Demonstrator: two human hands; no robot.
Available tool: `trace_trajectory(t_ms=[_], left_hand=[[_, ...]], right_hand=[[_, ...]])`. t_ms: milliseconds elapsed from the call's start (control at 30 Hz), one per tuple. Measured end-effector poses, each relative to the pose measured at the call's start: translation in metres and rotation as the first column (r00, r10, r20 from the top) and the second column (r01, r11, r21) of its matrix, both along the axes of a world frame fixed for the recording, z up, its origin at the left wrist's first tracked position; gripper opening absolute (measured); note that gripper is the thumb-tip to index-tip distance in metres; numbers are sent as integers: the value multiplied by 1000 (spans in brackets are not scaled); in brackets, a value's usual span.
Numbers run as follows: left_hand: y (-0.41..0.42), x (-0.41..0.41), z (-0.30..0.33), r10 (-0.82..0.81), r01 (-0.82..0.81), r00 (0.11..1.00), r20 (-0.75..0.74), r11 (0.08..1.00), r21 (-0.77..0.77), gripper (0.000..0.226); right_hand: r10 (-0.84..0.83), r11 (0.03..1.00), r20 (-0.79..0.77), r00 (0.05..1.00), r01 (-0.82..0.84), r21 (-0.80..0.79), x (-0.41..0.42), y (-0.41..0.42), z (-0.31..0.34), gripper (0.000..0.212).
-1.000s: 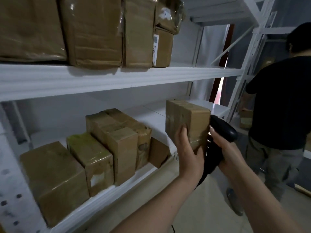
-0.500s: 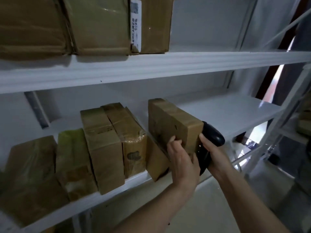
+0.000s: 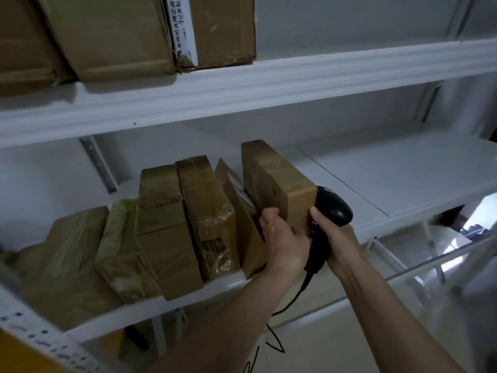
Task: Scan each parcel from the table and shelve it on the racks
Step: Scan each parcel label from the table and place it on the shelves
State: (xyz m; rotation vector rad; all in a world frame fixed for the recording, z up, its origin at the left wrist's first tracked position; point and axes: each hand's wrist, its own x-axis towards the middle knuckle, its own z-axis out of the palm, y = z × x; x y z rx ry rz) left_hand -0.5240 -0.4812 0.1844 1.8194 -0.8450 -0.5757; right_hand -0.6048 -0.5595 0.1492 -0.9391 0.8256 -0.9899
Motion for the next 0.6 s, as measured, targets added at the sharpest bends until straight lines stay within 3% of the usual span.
trace_trajectory(t_ms=[133, 333, 500, 600], left_hand=[[12, -3, 1, 42, -37, 997, 72, 997, -73, 66], [39, -3, 3, 79, -61, 996, 43, 942, -331, 44], [80, 20, -3, -45, 26, 998, -52, 948, -318, 41], [120, 43, -14, -29, 2, 995, -94, 960, -279, 37]], right_hand=[[-121, 992, 21, 992, 120, 28, 0, 12, 1, 21], [-257, 966, 19, 966, 257, 13, 2, 42, 6, 17], [-147, 986, 19, 989, 148, -80, 3, 95, 12, 9], [-14, 994, -16, 1000, 12, -109, 18, 137, 13, 9]])
